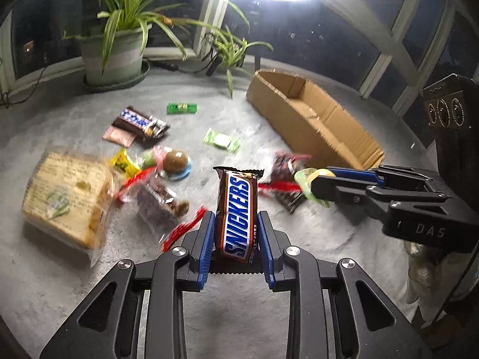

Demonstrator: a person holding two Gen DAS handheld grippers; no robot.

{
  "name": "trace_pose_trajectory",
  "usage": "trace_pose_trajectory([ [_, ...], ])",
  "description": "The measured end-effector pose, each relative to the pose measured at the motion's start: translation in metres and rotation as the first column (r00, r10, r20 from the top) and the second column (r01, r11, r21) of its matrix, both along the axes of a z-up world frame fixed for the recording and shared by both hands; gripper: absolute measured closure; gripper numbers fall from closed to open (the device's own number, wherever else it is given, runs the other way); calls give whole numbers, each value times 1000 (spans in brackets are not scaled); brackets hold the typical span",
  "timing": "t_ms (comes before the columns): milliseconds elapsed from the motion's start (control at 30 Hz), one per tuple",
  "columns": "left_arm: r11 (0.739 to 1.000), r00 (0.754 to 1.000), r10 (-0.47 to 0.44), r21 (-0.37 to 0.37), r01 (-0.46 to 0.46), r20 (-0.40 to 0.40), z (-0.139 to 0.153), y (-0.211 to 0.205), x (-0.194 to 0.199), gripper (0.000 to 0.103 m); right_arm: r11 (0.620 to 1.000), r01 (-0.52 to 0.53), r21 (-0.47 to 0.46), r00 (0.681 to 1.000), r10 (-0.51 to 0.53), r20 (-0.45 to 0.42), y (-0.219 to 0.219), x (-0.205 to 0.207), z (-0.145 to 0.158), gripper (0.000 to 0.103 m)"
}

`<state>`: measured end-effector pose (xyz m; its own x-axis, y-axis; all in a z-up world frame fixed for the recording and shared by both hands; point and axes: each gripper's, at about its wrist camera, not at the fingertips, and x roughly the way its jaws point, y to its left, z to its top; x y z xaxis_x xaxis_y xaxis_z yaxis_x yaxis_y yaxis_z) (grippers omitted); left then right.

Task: Organize snacks
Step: 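Carry the Snickers bar and candy ball into the cardboard box and release both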

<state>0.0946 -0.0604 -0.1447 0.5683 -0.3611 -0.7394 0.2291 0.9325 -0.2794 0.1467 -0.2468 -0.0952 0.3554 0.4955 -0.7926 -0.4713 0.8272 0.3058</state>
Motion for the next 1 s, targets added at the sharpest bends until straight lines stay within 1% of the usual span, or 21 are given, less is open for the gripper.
trace_pose_trajectory([
  [167, 1000, 999, -10, -14, 10, 35, 14, -13, 5, 76, 999, 41, 11, 997, -42, 57, -25, 7, 25, 74],
  [267, 1000, 998, -23, -18, 24, 55, 22, -26, 11, 76, 997, 75, -11, 993, -74, 92, -45, 14, 33, 74],
  [367, 999, 996, -41, -21, 43, 73, 28, -42, 17, 76, 993, 113, -25, 989, -110, 101, -69, 25, 35, 74],
  [500, 997, 994, -63, -28, 66, 93, 35, -67, 28, 76, 985, 164, -45, 982, -159, 107, -99, 40, 32, 74],
  [700, 994, 988, -106, -18, 109, 109, 39, -108, 47, 76, 972, 218, -85, 973, -210, 96, -136, 59, 16, 74],
  [833, 991, 985, -134, -10, 136, 111, 38, -133, 57, 76, 967, 239, -84, 970, -233, 76, -152, 69, 8, 74],
  [1000, 989, 985, -147, -4, 148, 94, 31, -153, 68, 76, 963, 249, -97, 968, -244, 61, -159, 75, -2, 74],
])
